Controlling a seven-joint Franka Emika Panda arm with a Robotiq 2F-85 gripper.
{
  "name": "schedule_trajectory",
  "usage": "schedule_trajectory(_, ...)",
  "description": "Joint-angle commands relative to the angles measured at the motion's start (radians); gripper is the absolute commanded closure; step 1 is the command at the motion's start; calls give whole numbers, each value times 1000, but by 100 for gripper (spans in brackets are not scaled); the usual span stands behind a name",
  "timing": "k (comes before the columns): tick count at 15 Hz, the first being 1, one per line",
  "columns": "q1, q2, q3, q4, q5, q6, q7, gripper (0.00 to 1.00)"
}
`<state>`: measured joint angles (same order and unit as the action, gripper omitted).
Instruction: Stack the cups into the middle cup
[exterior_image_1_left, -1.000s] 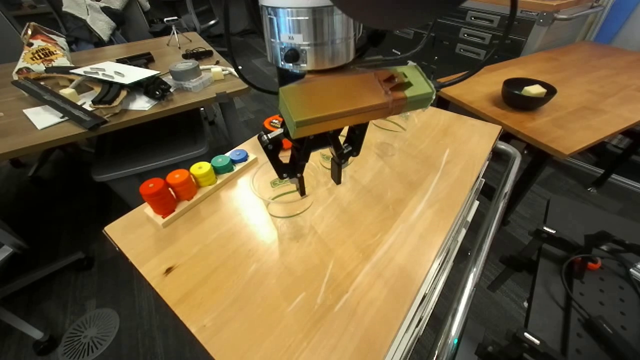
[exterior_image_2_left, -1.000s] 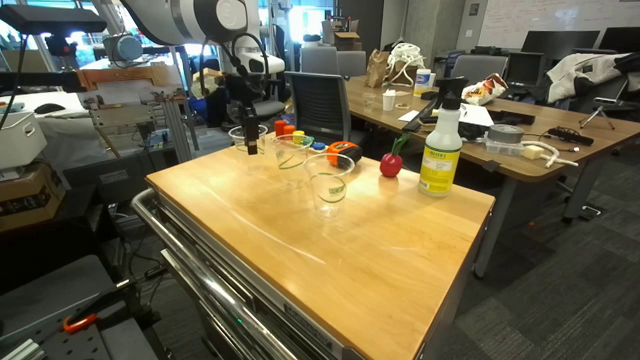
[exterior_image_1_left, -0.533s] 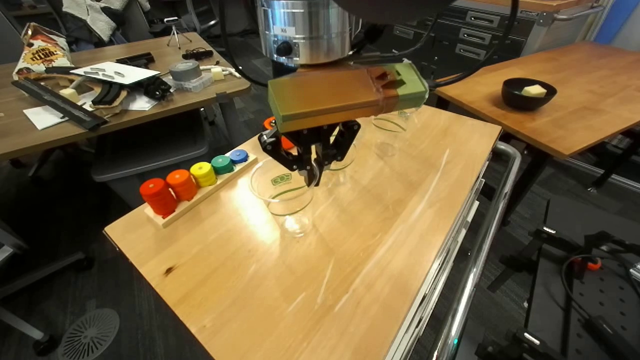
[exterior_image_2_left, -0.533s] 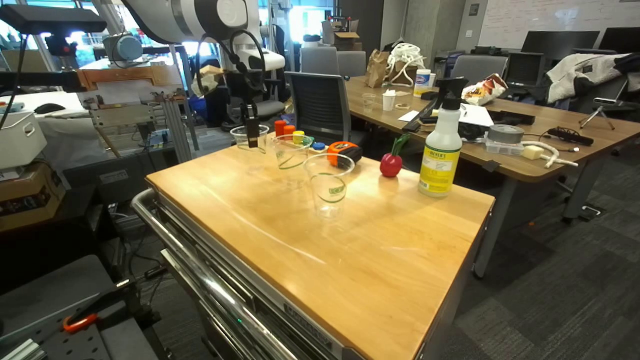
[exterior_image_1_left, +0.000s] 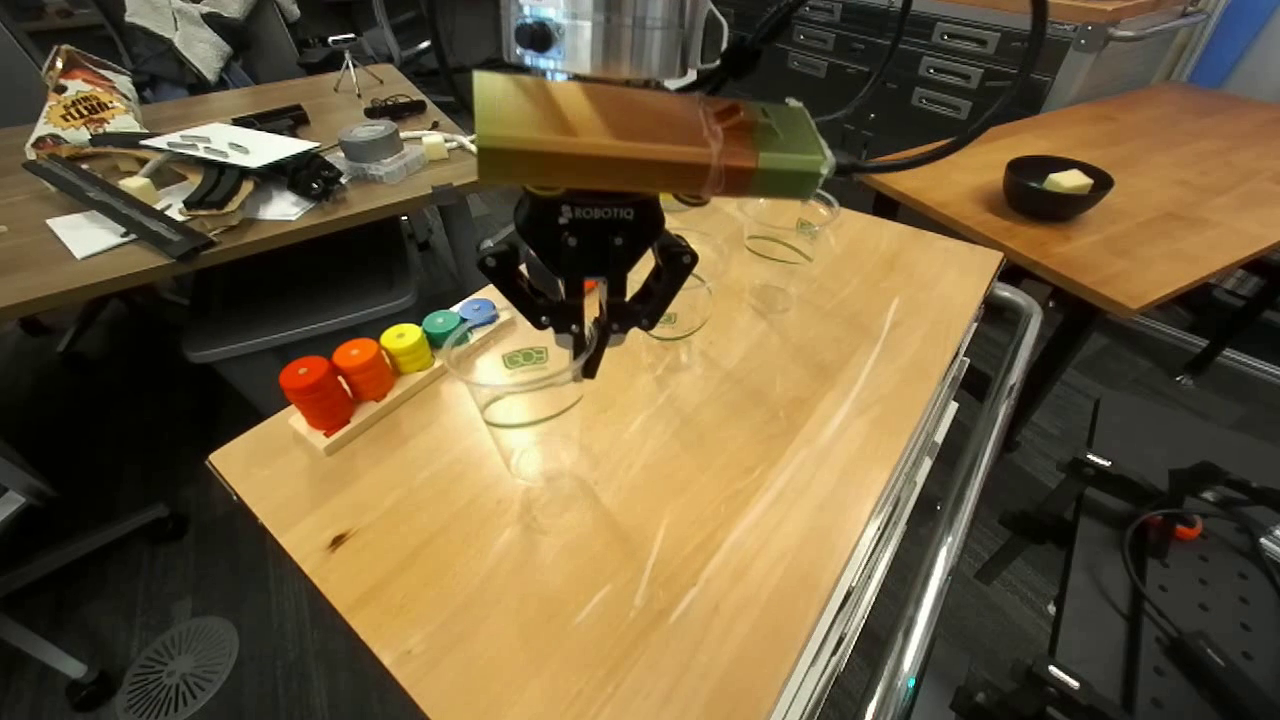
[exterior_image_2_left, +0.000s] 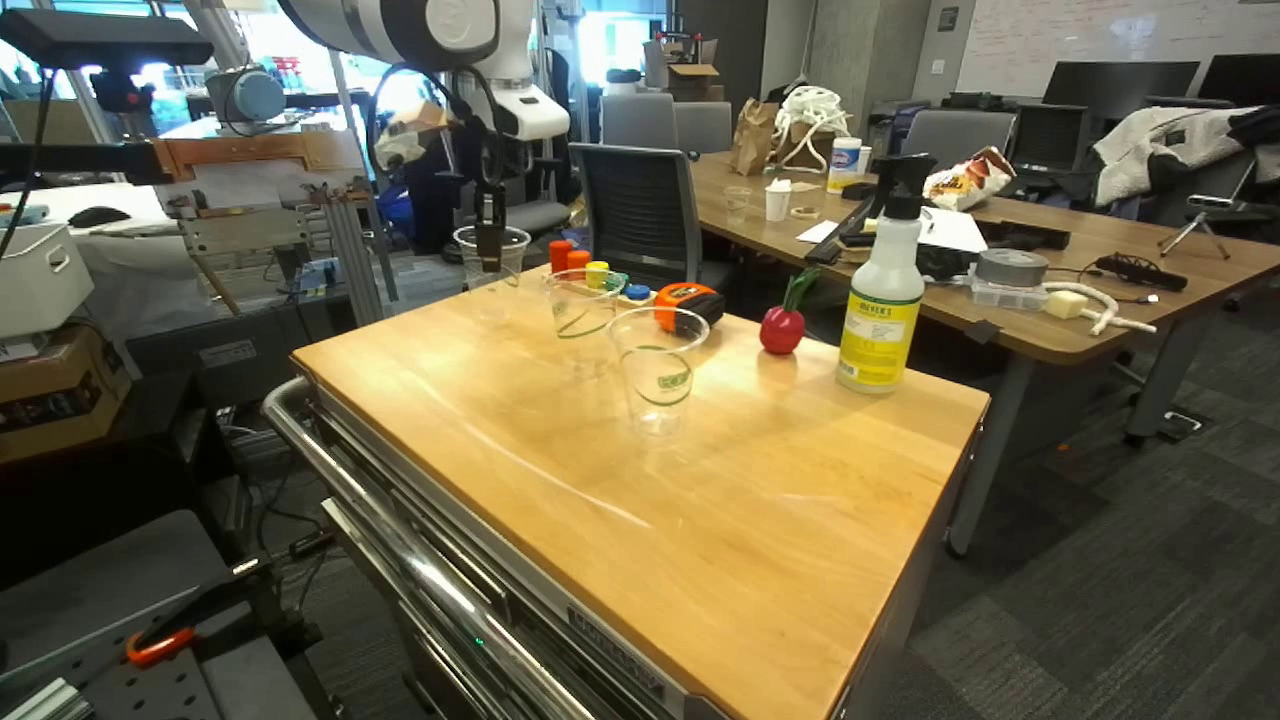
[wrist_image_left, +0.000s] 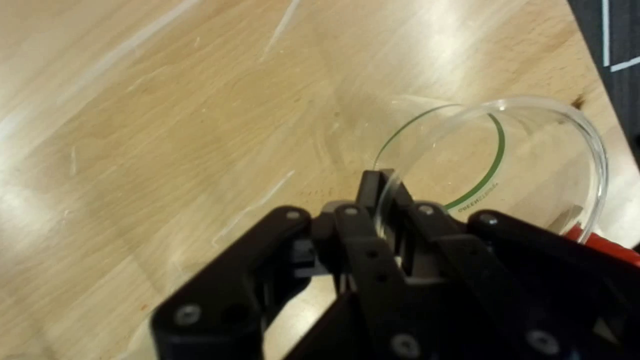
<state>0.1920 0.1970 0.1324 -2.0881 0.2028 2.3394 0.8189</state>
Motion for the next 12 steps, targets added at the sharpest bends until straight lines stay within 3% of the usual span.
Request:
schedule_trajectory(1,-14,-71,-3,38,60,-10,-10,99)
schedule_trajectory(6,-27,-189,-35,64,-104,-47,56,99)
schedule_trajectory(12,-86,-307,-36,41,-253,-182,140,99)
